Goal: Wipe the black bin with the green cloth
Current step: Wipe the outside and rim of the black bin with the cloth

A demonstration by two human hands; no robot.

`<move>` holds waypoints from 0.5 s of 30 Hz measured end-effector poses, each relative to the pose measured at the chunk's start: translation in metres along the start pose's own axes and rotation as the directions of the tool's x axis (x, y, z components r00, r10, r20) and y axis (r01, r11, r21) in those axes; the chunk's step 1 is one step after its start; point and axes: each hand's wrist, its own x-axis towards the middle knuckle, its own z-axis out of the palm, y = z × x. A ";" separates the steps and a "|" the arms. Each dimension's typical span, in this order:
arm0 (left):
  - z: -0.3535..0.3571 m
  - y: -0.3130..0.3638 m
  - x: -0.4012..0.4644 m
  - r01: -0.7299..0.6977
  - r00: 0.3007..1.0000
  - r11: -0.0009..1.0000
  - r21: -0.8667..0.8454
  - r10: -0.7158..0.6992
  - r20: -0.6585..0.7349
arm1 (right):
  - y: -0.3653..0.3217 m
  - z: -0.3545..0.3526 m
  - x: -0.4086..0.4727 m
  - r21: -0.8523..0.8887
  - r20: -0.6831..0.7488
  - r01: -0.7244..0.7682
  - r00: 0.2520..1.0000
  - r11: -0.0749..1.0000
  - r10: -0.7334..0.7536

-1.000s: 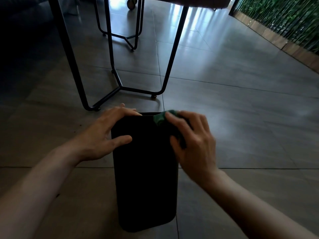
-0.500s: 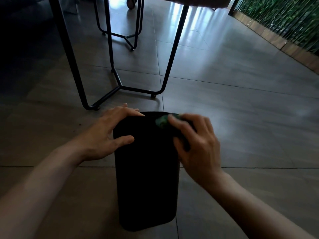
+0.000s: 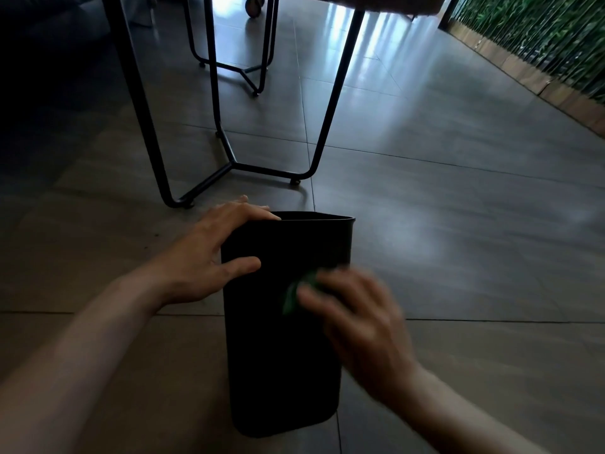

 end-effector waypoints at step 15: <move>0.001 -0.003 0.001 0.004 1.000 1.000 0.004 -0.004 -0.024 | -0.011 0.004 -0.017 -0.069 0.098 0.127 0.988 0.989 -0.120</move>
